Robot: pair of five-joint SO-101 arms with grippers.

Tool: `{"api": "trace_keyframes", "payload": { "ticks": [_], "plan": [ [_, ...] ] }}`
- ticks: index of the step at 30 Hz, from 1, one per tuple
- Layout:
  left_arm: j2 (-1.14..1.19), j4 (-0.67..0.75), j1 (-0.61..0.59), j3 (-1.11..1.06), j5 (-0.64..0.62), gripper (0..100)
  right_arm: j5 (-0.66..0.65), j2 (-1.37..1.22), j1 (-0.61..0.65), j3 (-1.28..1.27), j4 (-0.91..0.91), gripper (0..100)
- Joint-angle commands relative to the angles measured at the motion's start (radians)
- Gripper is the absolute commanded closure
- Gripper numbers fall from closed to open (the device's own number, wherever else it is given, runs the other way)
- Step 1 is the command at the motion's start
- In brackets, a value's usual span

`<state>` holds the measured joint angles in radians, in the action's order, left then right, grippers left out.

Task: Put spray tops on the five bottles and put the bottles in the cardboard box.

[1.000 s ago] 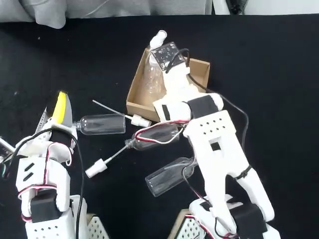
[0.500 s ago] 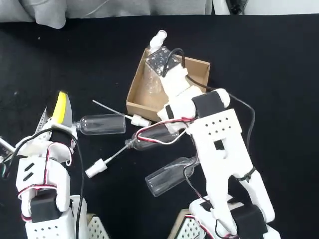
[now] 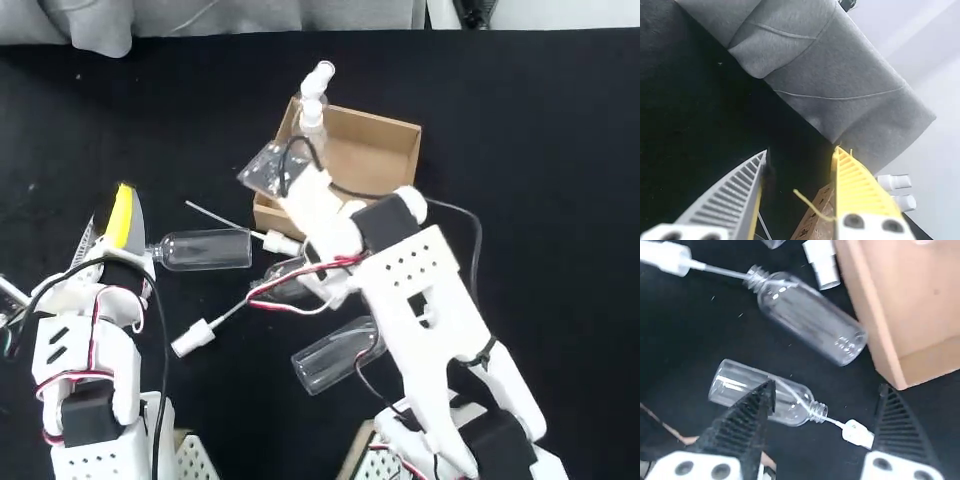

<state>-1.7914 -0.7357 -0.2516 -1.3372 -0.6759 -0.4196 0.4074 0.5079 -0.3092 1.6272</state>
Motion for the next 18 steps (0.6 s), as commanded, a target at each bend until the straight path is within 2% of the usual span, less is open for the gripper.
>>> {"api": "trace_keyframes", "payload": {
  "ticks": [1,14,18],
  "plan": [
    [-0.012,0.025,-0.007,0.012,0.002,80,-0.026,0.054,0.055,0.058,0.038,71.9],
    [-0.012,0.025,-0.007,0.012,0.002,81,-0.031,0.054,0.104,0.036,0.046,71.9],
    [-0.012,0.025,-0.008,0.012,0.002,81,-0.031,0.054,0.164,0.016,0.048,71.9]
  ]
}}
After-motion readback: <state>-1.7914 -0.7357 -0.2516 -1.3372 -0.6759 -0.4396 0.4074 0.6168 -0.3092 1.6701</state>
